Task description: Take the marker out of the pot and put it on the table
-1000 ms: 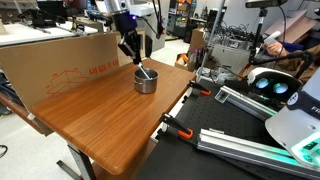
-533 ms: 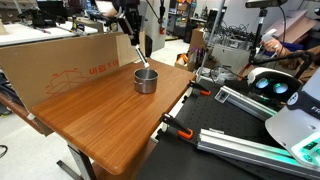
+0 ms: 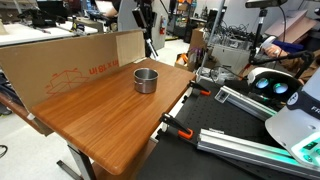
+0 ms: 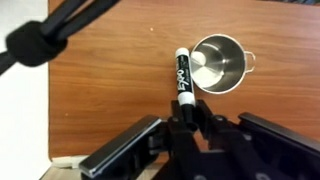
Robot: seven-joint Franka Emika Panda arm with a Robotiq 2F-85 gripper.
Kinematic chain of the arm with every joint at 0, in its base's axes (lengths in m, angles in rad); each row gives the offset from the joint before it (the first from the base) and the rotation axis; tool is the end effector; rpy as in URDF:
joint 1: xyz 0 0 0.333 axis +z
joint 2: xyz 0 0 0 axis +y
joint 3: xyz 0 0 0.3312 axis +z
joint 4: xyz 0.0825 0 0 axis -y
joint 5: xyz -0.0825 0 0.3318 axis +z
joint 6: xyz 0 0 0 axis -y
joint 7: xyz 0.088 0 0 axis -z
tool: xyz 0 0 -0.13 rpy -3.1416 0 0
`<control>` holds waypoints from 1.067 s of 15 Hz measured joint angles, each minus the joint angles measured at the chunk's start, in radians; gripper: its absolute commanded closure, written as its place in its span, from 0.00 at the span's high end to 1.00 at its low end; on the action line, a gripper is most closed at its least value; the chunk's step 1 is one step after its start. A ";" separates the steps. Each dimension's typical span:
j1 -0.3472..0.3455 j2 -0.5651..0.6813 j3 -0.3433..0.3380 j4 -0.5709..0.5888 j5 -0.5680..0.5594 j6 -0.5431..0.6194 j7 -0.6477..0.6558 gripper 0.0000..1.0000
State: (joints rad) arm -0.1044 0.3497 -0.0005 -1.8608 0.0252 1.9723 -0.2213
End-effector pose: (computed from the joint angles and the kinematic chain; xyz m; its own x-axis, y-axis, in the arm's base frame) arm 0.5584 -0.0566 0.3369 0.9680 0.1091 -0.2259 0.0952 -0.9929 -0.0714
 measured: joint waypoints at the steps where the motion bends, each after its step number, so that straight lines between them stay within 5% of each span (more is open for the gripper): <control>1: -0.010 0.003 -0.005 0.001 0.006 -0.015 -0.010 0.05; 16: -0.076 0.325 -0.060 0.276 0.019 -0.159 0.022 0.05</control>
State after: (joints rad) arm -0.1806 0.6752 -0.0606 -1.5852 0.0437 1.8136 -0.1990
